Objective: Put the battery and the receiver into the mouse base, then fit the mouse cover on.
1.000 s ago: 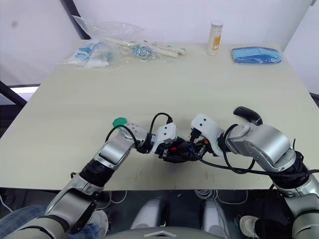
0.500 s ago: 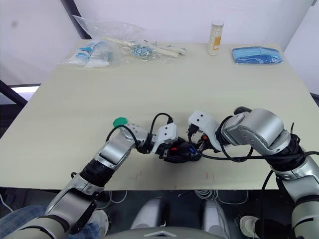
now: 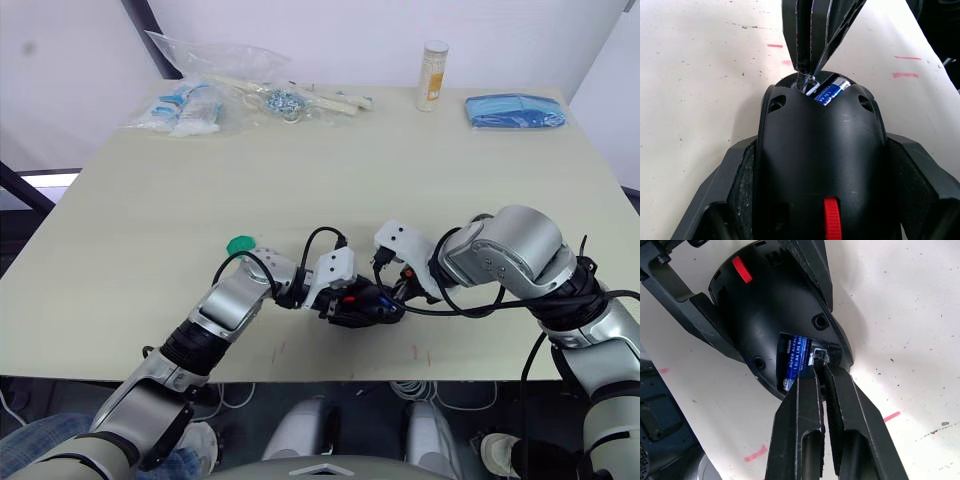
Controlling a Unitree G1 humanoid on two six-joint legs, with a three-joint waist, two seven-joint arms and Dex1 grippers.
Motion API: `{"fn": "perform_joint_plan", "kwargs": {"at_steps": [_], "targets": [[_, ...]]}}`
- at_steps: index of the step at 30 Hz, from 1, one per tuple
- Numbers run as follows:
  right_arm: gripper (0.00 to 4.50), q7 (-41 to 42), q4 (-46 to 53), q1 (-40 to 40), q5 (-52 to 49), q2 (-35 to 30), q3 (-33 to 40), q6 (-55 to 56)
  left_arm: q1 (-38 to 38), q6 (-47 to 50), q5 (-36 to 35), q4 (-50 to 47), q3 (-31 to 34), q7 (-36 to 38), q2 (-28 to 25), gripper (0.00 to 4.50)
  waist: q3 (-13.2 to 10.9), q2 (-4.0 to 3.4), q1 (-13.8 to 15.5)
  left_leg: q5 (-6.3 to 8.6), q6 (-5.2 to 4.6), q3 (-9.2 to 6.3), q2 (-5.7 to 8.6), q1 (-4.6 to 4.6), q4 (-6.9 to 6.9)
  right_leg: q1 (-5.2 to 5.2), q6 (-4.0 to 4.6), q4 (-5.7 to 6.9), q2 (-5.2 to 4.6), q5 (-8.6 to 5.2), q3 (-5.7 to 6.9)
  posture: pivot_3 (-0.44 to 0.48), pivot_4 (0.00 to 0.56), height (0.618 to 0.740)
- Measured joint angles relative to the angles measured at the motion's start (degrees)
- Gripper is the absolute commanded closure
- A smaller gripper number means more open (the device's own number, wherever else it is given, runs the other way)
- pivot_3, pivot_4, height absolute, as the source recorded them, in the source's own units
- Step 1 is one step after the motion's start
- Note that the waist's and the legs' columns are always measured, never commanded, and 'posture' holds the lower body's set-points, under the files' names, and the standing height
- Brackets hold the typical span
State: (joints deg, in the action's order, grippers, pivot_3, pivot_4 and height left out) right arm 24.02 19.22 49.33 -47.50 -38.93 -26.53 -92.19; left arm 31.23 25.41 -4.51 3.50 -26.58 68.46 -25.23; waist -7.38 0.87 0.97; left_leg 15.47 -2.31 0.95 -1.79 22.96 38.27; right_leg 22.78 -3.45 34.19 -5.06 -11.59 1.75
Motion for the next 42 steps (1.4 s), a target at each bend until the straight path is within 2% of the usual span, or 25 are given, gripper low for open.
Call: {"fn": "perform_joint_plan", "kwargs": {"at_steps": [10,22,42], "targets": [[4.5,-3.1,-1.6,1.3,-2.2,0.9,-0.7,0.0,0.0,0.0,0.0,0.0,0.0,0.0,0.0,1.56,0.0,0.0,0.0,0.0,0.0,0.0,0.0,-0.01,0.0,0.0,0.0,0.02,0.0,0.0,0.0,0.0,0.15,0.74],[4.5,-9.7,-5.3,2.9,-10.6,0.0,-1.6,0.5,0.0,-0.4,0.0,0.2,0.0,-0.1,0.0,1.56,0.0,0.01,0.0,0.0,0.0,-0.01,0.0,-0.02,0.01,-0.01,0.0,0.03,-0.01,0.0,0.0,0.0,0.15,0.74],[4.5,-33.1,-11.4,2.5,-32.2,0.8,0.2,0.4,0.0,-0.2,0.0,0.1,0.0,-0.1,0.0,1.56,0.0,0.0,0.0,0.0,0.0,-0.03,-0.02,0.0,0.0,-0.01,0.01,0.02,-0.02,0.0,-0.01,0.0,0.15,0.74]]}}
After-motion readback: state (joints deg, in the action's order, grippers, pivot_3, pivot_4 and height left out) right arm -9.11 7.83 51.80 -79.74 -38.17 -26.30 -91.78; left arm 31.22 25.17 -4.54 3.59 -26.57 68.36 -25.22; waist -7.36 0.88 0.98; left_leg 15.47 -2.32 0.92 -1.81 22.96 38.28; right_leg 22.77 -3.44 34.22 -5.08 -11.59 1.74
